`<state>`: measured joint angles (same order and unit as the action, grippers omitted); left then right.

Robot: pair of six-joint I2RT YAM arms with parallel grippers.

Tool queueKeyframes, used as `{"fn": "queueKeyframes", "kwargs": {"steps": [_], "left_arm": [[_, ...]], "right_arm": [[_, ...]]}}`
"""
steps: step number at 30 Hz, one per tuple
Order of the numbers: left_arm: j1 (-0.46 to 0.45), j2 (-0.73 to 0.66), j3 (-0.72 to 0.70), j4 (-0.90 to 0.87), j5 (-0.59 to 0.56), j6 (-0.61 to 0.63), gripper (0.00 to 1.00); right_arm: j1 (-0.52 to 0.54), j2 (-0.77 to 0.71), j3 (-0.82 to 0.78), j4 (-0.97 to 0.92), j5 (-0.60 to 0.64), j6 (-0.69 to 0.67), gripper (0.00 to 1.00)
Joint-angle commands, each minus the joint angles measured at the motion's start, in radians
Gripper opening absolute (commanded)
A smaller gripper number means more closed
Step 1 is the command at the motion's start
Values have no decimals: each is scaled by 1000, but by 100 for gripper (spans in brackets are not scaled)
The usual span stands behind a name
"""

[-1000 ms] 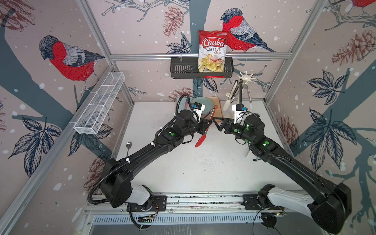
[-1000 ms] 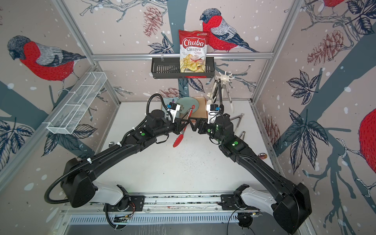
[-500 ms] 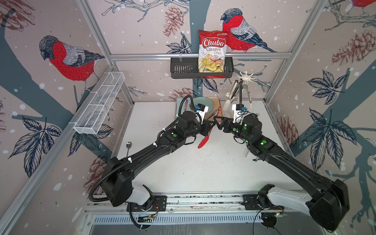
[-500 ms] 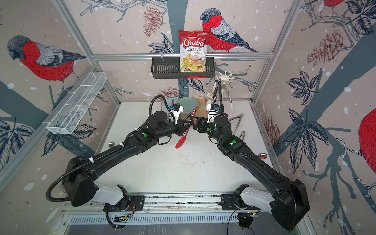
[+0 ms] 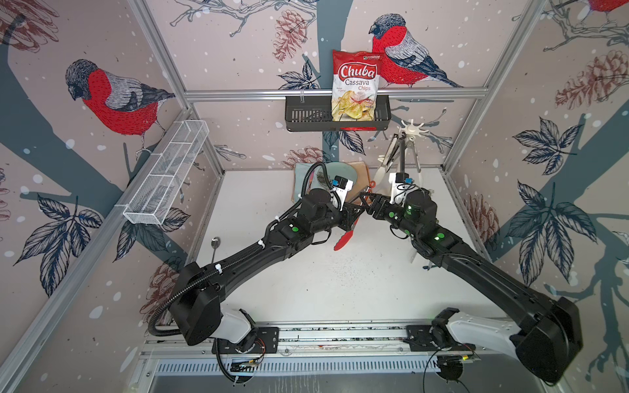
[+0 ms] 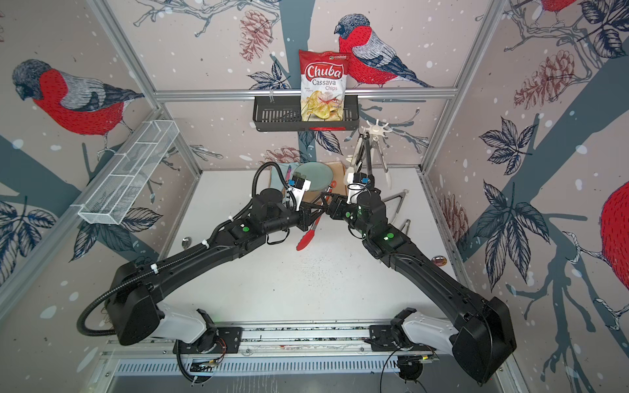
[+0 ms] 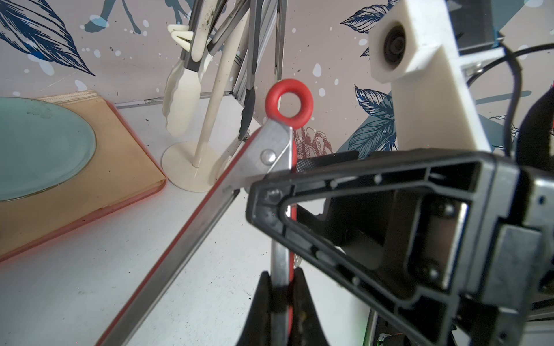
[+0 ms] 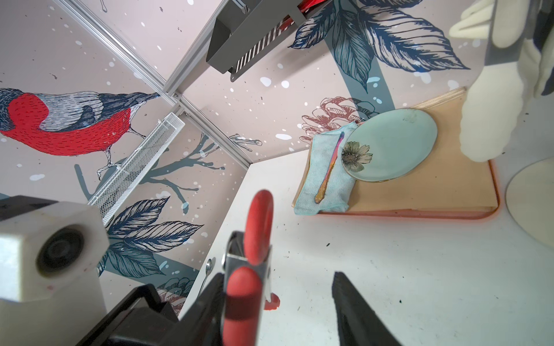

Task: Hang food tongs on kitchen utensil racks
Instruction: Pick up the food tongs from the center of the board.

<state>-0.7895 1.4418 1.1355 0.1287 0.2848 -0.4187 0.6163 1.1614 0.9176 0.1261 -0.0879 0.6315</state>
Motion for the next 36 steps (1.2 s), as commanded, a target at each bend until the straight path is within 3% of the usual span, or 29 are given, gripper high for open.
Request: {"fn": "queueKeyframes", "kwargs": {"steps": [1, 11, 27, 29, 34, 35, 36], "left_arm": [[-9, -6, 9, 88, -12, 2, 0], [-19, 13, 42, 100, -35, -4, 0], [-54, 32, 53, 149, -24, -23, 0], [-53, 37, 58, 147, -21, -28, 5], [-53, 53, 81, 126, 0, -37, 44], [-54, 54, 82, 125, 1, -39, 65], [-54, 54, 80, 124, 6, -37, 80]], "right_arm": [[0, 1, 0, 21, 13, 10, 54], [2, -22, -21, 34, 14, 17, 41], [0, -48, -11, 20, 40, -26, 6], [0, -57, -10, 13, 46, -33, 5], [-1, -76, 2, -29, 68, -54, 1], [-3, -82, 2, -36, 72, -59, 1], [-6, -88, 4, -46, 81, -63, 0]]}}
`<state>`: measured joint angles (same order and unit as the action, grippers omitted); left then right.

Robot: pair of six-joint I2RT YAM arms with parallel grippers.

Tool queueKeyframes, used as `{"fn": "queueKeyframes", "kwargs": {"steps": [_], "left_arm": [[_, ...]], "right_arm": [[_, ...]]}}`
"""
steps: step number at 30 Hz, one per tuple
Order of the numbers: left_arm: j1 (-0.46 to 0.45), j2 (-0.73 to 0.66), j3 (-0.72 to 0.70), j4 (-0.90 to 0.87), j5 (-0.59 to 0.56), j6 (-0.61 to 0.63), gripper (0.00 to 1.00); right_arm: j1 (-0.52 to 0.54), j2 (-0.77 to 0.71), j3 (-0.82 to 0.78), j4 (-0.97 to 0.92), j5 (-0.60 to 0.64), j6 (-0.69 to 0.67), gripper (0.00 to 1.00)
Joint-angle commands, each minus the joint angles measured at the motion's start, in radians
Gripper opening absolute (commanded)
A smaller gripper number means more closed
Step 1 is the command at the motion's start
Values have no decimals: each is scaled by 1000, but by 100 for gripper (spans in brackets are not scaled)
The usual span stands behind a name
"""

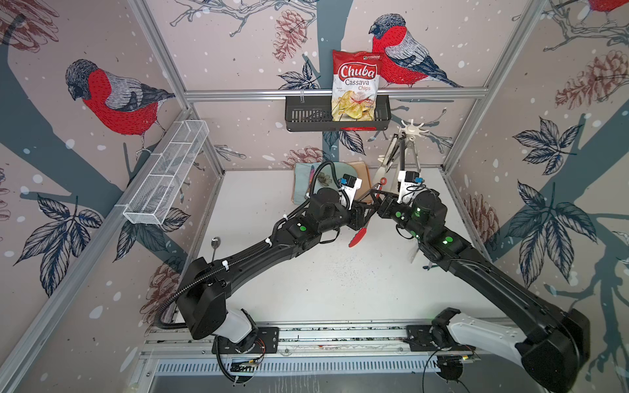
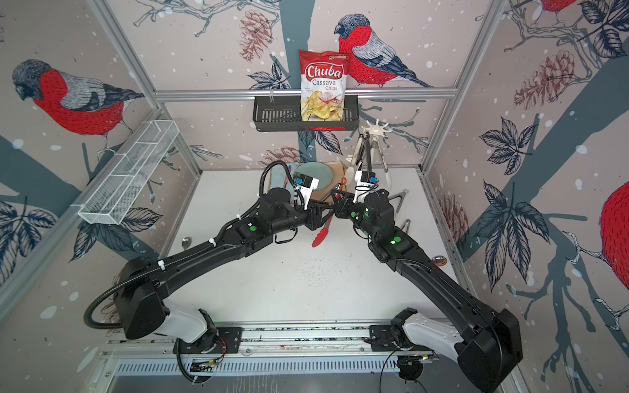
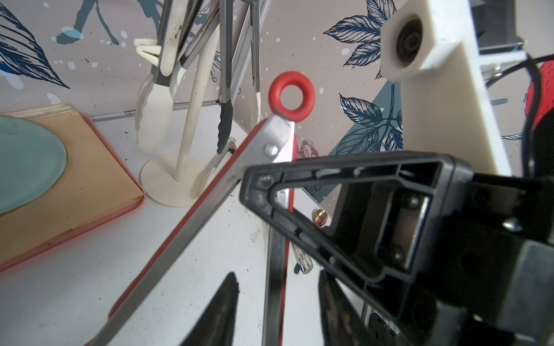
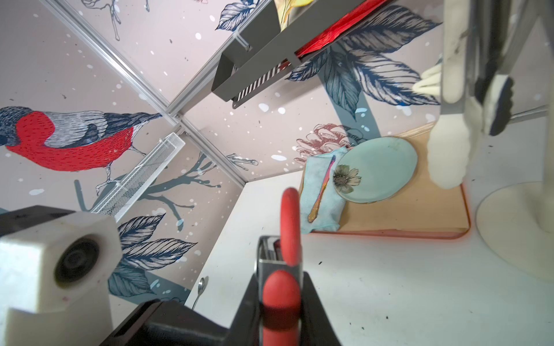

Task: Hang food tongs on kitchen utensil racks
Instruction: Pick up the food tongs from the center of the board.

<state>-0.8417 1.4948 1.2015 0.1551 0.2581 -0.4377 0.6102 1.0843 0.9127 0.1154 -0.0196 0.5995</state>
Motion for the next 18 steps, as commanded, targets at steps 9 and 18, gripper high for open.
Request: {"fn": "queueKeyframes", "kwargs": {"steps": [9, 18], "left_arm": [[-2, -32, 2, 64, 32, -6, 99], [-2, -131, -85, 22, 1, -2, 99]], "right_arm": [[-67, -119, 10, -169, 54, -114, 0], [-235, -257, 26, -391, 159, -248, 0]]}}
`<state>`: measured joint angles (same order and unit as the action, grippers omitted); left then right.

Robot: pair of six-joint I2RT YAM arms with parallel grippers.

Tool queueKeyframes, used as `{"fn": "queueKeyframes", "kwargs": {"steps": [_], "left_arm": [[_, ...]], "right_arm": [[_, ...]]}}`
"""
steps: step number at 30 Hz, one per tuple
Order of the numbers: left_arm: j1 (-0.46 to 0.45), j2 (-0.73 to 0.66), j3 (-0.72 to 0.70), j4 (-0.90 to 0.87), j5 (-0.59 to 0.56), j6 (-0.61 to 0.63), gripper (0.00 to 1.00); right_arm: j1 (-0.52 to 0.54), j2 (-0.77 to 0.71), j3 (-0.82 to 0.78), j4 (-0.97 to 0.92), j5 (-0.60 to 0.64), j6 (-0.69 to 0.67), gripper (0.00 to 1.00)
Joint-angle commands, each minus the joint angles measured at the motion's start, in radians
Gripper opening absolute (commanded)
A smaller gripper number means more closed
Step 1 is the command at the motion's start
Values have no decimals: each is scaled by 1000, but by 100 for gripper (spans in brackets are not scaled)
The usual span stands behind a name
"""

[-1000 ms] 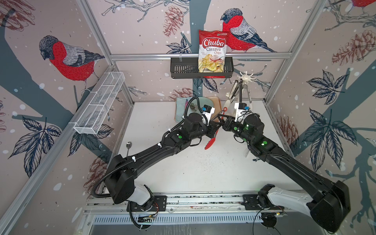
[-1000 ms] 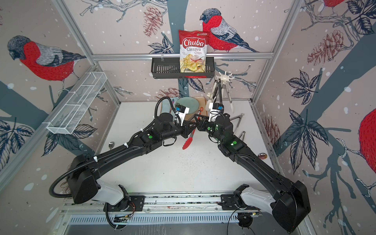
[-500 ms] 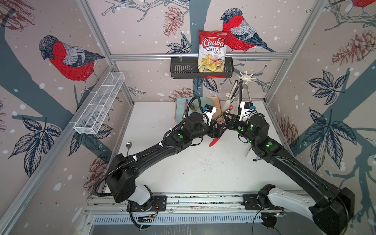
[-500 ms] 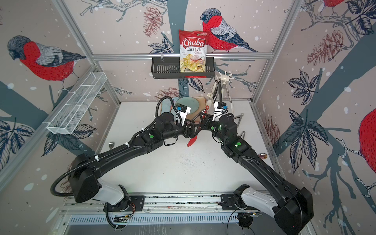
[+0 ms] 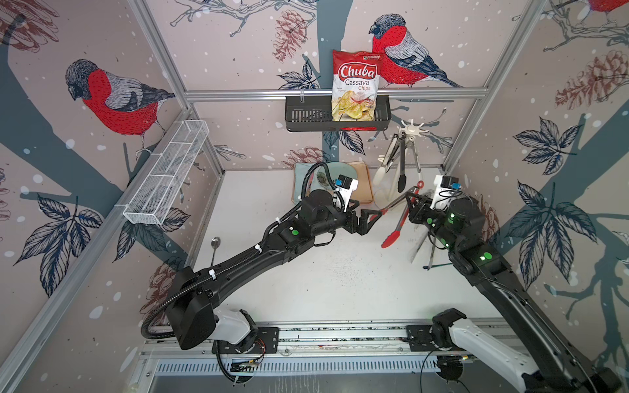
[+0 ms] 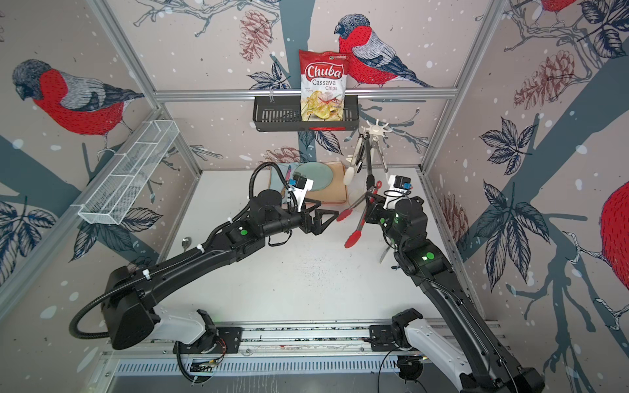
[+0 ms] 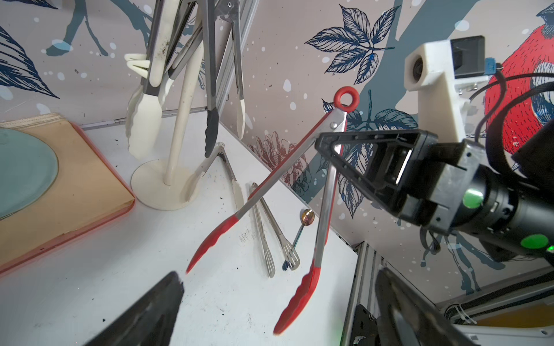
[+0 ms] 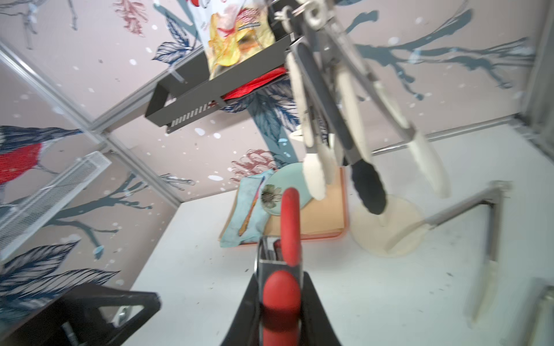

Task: Hang food tongs on kitchen utensil racks
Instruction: Pick up the food tongs from the center of the board, then hang the food tongs on the rack.

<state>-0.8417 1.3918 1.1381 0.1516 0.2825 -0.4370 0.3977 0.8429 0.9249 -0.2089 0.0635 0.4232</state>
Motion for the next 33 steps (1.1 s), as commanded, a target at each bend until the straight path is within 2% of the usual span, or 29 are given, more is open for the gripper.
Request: {"fn": "queueKeyframes", "kwargs": {"steps": [1, 8, 18, 26, 33], "left_arm": [[0, -40, -35, 27, -31, -7, 99], [13, -91, -91, 15, -49, -23, 99], [44, -145, -135, -29, -89, -28, 99], [68, -149, -172, -58, -102, -32, 99], [85, -135, -165, -84, -108, -34, 99]], "right_arm": [[-39, -19, 17, -76, 103, -87, 0], [-126, 31, 55, 10, 195, -215, 0], [-145, 220, 153, 198, 511, -428, 0], [-61, 434, 266, 344, 724, -616, 0], [3, 579, 338, 446, 843, -728, 0]]}}
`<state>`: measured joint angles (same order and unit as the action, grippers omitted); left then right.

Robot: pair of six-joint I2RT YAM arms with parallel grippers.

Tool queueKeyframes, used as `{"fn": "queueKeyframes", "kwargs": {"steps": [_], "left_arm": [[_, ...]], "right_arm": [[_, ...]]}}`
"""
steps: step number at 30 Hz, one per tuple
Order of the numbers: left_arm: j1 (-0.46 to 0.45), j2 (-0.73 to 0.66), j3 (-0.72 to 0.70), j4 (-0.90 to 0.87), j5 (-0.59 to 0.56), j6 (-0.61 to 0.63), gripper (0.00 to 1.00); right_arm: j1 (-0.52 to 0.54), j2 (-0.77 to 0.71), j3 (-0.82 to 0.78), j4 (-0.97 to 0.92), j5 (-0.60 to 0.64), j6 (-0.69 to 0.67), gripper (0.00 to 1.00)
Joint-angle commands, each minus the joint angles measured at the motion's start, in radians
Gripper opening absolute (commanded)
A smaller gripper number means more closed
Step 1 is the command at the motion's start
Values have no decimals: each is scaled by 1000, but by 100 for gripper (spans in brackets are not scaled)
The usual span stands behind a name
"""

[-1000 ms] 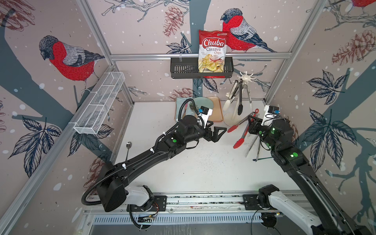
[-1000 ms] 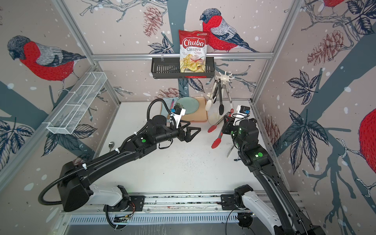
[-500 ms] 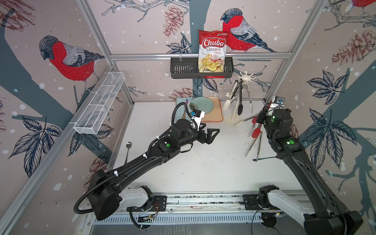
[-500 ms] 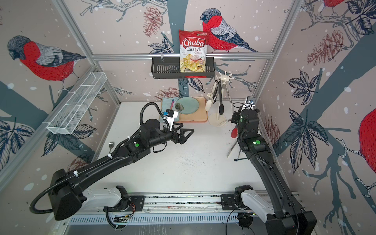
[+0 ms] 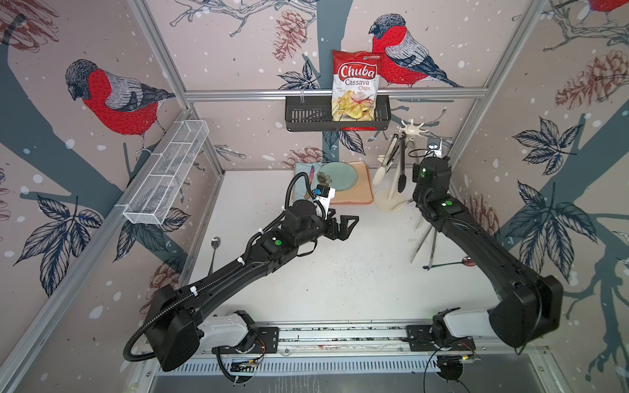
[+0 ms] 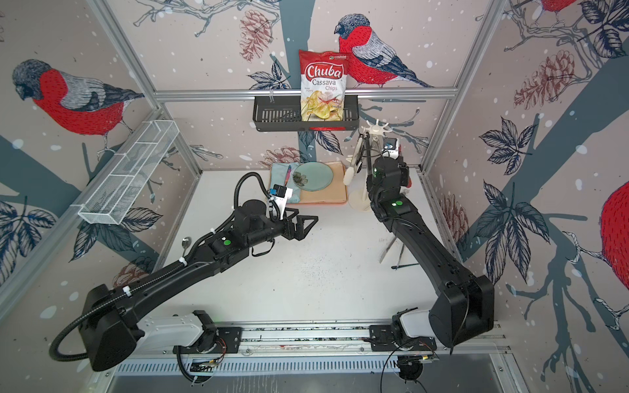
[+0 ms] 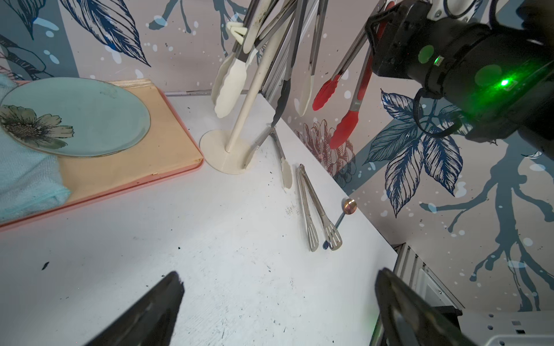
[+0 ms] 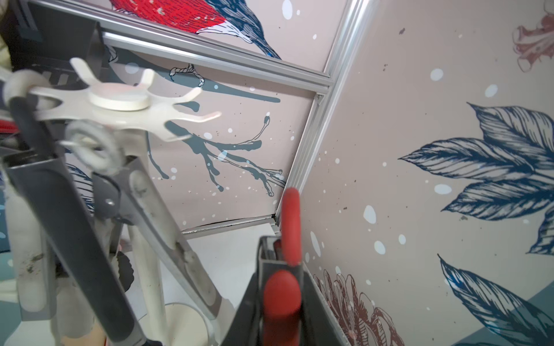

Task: Hang food tongs on kitchen utensil racks
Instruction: Hang the food tongs on the rack.

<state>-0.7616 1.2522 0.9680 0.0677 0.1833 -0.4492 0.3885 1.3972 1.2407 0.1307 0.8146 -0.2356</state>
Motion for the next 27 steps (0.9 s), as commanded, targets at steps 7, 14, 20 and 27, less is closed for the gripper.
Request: {"fn": "queueKeyframes", "kwargs": {"steps": [7, 14, 20, 27], "left_arm": [[10, 16, 21, -23, -21, -28, 99], [15, 25, 24, -39, -27, -25, 98], [18, 46, 56, -45, -21, -19, 98], [18, 67, 67, -37, -19, -21, 97]], "right_arm": [[29, 93, 50, 157, 133, -106, 0], [56, 154, 88, 218, 152, -161, 0], [47, 195, 123, 226, 147, -165, 0], [38, 210, 140, 232, 121, -166, 0]]}}
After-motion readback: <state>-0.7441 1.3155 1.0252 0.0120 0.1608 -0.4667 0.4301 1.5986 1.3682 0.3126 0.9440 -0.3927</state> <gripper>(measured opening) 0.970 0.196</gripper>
